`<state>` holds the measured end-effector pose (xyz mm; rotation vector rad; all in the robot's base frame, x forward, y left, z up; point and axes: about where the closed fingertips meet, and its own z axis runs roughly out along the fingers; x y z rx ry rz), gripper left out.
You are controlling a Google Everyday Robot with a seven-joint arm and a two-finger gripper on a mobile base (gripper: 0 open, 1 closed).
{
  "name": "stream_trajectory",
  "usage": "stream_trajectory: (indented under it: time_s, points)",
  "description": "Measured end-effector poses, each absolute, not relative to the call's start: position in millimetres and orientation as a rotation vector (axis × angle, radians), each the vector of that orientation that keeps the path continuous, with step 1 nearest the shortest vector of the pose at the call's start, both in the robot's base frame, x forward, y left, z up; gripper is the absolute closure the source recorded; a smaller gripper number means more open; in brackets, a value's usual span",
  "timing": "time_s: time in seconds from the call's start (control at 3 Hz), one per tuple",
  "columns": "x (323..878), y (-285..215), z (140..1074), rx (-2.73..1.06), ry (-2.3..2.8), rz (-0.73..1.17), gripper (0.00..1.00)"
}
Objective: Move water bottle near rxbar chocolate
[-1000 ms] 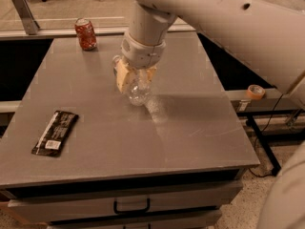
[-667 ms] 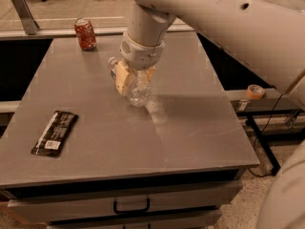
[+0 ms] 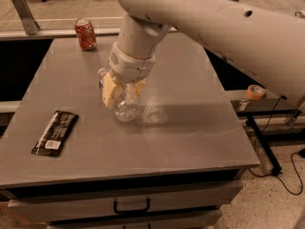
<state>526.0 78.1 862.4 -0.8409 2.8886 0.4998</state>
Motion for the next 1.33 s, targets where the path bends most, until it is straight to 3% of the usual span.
stream_trajectory:
  time_s: [0.33, 0.67, 1.33]
  points:
    - [507, 101, 858, -0.756, 2.931, 0.589, 1.00]
    - [500, 122, 860, -0.719, 2.941, 0.654, 0.82]
    - [484, 151, 855, -0.721, 2.933, 0.702, 0.36]
